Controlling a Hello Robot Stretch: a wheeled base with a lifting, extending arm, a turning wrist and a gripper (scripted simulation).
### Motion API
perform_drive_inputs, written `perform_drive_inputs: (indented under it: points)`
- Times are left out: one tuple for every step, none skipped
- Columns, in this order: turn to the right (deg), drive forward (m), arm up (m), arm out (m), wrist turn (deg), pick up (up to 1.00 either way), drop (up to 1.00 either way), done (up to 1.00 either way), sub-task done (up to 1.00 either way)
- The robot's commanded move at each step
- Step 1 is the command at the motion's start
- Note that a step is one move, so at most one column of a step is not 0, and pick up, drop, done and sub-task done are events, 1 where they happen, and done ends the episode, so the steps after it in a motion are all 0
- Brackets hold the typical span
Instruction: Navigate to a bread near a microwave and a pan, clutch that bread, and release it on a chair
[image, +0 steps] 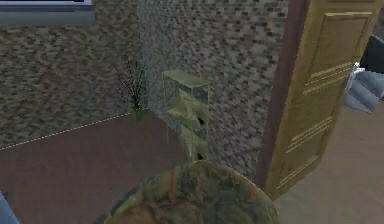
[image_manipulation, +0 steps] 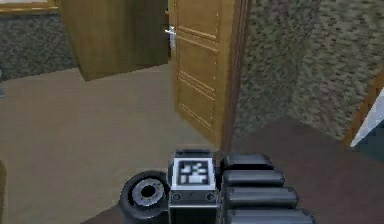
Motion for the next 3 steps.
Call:
perform_drive_inputs:
  points:
    - [-45.0, 0.00, 0.00, 0.00, 0.0, 0.00, 0.00, 0.00, 0.00]
    - [-45.0, 0.00, 0.00, 0.00, 0.0, 0.00, 0.00, 0.00, 0.00]
    - [-9.0, 0.00, 0.00, 0.00, 0.0, 0.00, 0.00, 0.00, 0.00]
